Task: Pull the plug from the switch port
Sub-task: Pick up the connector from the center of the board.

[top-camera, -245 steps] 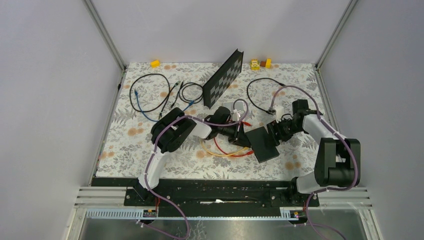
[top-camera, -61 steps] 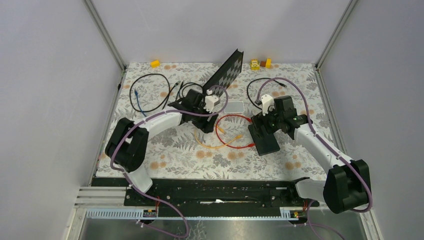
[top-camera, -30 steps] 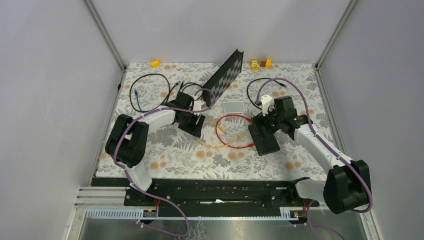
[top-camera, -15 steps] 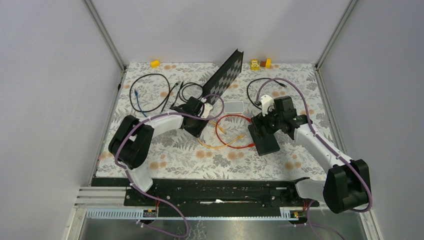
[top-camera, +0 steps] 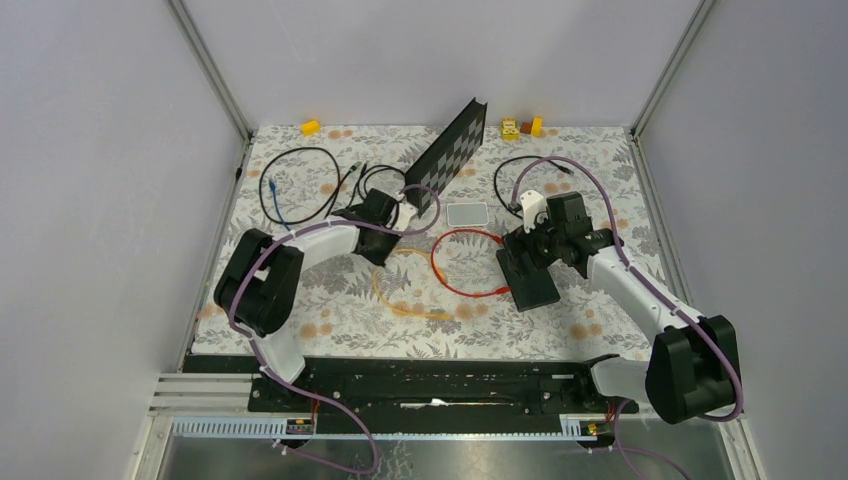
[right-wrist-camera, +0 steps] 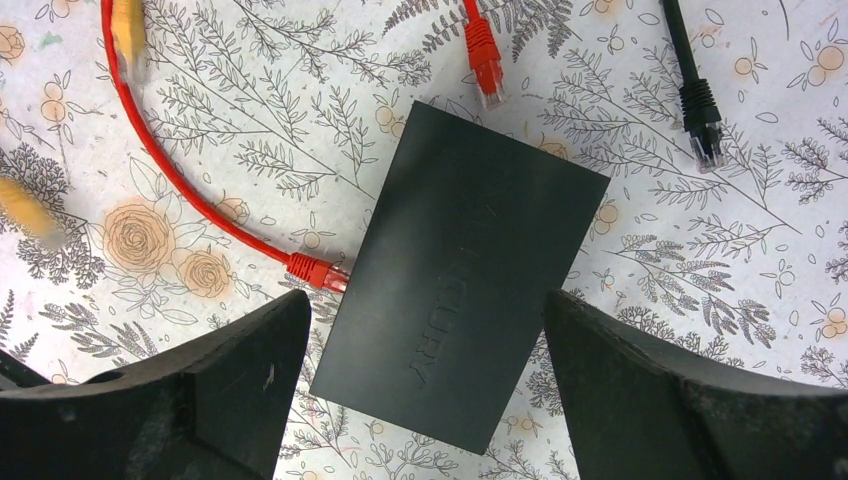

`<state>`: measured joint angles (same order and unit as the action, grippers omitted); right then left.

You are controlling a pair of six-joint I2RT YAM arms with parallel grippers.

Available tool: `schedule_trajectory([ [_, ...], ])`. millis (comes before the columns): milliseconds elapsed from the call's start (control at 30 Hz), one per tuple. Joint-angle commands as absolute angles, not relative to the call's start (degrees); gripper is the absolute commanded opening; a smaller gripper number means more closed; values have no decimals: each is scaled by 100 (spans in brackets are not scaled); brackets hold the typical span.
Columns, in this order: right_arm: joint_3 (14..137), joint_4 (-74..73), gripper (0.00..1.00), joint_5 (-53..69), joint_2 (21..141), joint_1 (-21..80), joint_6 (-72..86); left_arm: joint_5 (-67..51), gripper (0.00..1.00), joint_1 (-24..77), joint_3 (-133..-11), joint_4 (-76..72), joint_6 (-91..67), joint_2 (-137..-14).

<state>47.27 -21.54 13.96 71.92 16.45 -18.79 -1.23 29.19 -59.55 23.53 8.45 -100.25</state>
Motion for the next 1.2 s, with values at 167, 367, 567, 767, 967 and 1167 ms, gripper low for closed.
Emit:
schedule_trajectory([
  [167,5061,-2160,93,1494,7234,1617,-1875,154,0,2085,-5959,2389,1187,-9499],
  [367,5530,-2267,93,1914,7407,1617,-1871,53,0,1794,-5993,2291,1374,-8963],
  [567,5948,-2144,92,2684,7639,1628,-1757,-918,0,1774,-6033,2224,1527,-8415],
  [767,6164,-1651,88,3625,7816,1778,-1489,-2067,0,1844,-6213,2058,1555,-8095],
  [967,6584,-1274,86,4410,8318,2075,-1233,-2503,0,2249,-6492,1864,1609,-8055],
  [1167,7099,-1259,84,4760,8933,2420,-1176,-2690,0,2654,-6663,1782,1592,-8079],
])
